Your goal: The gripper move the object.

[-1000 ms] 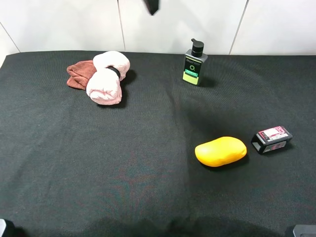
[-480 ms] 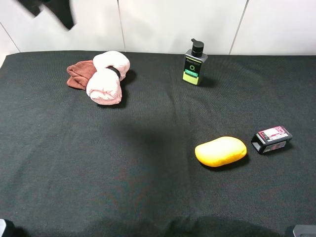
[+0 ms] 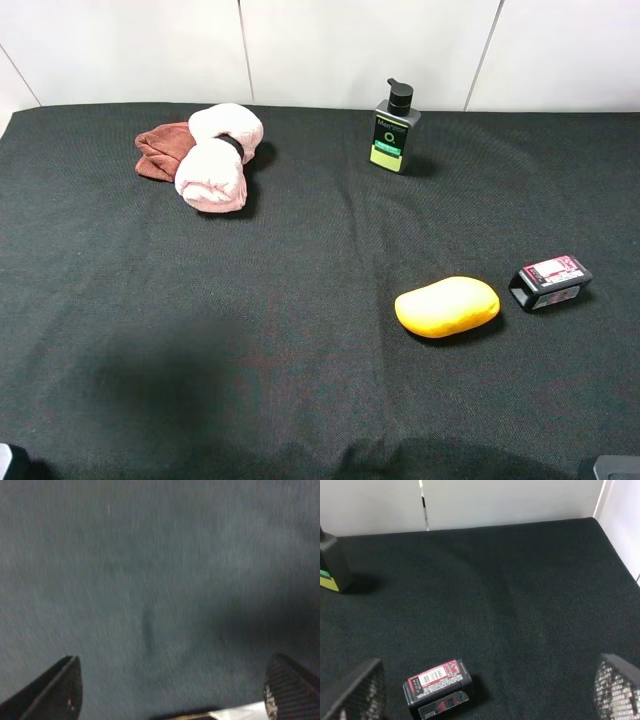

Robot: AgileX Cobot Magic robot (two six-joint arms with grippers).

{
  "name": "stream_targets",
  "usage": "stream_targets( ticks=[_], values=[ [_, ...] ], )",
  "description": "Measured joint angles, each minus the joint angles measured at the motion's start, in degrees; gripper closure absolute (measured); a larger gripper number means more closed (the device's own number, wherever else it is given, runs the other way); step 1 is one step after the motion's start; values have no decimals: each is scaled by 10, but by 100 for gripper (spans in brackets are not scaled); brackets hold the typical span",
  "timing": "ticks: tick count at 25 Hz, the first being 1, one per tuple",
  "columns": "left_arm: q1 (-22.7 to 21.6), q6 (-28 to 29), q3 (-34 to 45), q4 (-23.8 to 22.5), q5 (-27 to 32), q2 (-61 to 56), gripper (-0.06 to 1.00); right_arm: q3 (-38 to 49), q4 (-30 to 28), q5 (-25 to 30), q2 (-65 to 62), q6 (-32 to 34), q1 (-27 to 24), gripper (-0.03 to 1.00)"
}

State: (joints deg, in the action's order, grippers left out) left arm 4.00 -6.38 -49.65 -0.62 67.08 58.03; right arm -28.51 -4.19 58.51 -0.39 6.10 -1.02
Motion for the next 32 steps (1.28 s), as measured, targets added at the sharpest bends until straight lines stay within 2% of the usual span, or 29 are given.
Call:
stream_targets(
  ticks=[3, 8, 14, 19, 22, 32],
  values=[
    [-20, 0, 71, 2, 1, -104, 17, 0, 0, 0, 0, 0, 0, 34],
    [-26, 0, 158, 3, 3, -282, 17, 0, 0, 0, 0, 0, 0, 34],
    [-26, 10, 192, -9, -2, -427, 17, 0, 0, 0, 0, 0, 0, 34],
    [-26, 33, 196, -28, -16, -474, 17, 0, 1, 0, 0, 0, 0, 34],
    [-26, 48, 208, -32, -44, -484, 17, 0, 1, 0, 0, 0, 0, 34],
    [-26, 53, 217, -33, -62, -541, 17, 0, 1, 0, 0, 0, 0, 34]
  ],
)
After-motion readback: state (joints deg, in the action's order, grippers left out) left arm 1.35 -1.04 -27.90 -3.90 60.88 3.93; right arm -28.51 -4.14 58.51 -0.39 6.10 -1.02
